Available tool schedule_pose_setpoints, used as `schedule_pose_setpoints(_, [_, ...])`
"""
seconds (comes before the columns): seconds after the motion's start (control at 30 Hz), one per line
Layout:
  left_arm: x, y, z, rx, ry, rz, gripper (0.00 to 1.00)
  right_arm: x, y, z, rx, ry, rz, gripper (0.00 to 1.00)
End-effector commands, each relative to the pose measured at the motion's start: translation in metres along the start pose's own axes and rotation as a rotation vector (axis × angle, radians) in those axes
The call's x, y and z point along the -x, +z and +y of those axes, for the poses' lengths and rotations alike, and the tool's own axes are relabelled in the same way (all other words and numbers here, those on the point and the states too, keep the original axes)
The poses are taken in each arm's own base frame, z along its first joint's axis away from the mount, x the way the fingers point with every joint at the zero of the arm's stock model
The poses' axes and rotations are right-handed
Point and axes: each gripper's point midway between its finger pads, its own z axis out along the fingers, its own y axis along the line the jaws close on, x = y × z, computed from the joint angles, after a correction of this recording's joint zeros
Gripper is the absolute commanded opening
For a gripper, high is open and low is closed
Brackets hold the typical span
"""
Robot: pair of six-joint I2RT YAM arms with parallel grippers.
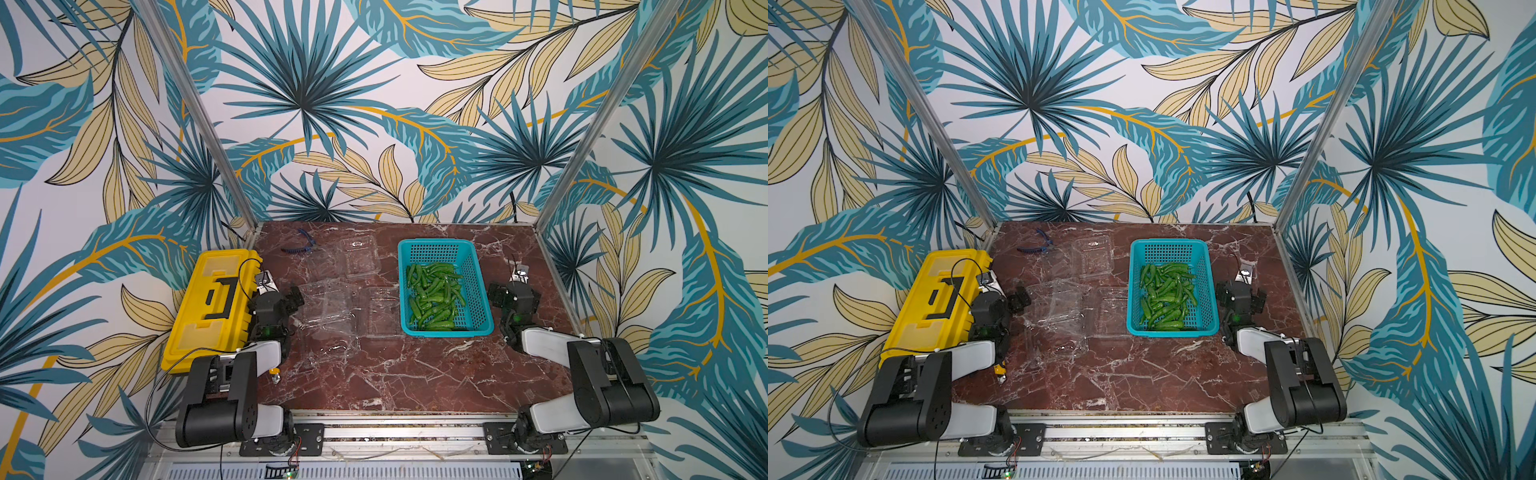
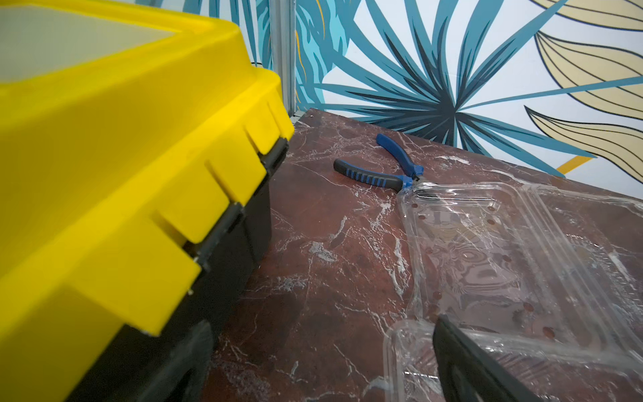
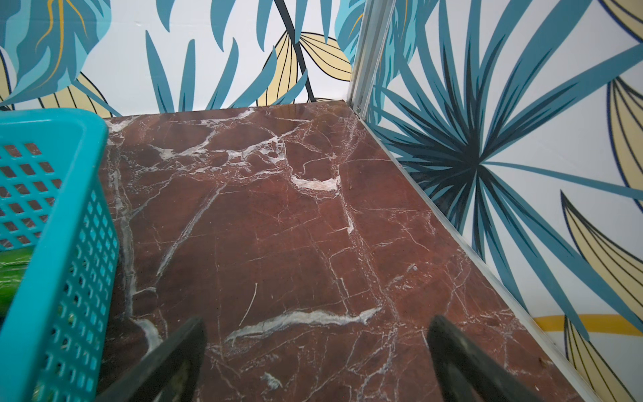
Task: Take small green peppers out of containers
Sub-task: Reset both arms
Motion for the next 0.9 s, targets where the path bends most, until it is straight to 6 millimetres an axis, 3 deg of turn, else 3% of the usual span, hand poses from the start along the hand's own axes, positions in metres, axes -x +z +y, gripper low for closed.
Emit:
schedule_pose_setpoints(0.0, [0.01,-0.005,-0.004,-0.041,-0.021,-0.054,1.0,0.003,-0.003,-0.002,0.004,0.023,-0.018,0.99])
schedule_pose_setpoints(0.17, [0.007,-0.018,-0.002,-0.056,-0.03,-0.122,0.99,0.003,-0.003,-0.002,0.005,0.023,-0.018,0.99])
schedule_pose_setpoints(0.27, [0.002,-0.011,-0.02,-0.095,0.044,-0.103,1.0,0.003,-0.003,-0.002,0.006,0.023,-0.018,0.99])
schedule_pose_setpoints(0.33, [-0.006,0.008,-0.037,-0.121,0.113,-0.082,1.0,0.003,-0.003,-0.002,0.005,0.021,-0.017,0.99])
schedule_pose_setpoints(0.4, [-0.009,0.007,-0.051,-0.111,0.192,-0.085,1.0,0.003,-0.003,-0.002,0.004,0.022,-0.017,0.99])
schedule_pose_setpoints(0.87, [-0.009,0.009,-0.051,-0.132,0.177,-0.077,1.0,0.003,-0.002,-0.002,0.004,0.022,-0.017,1.0])
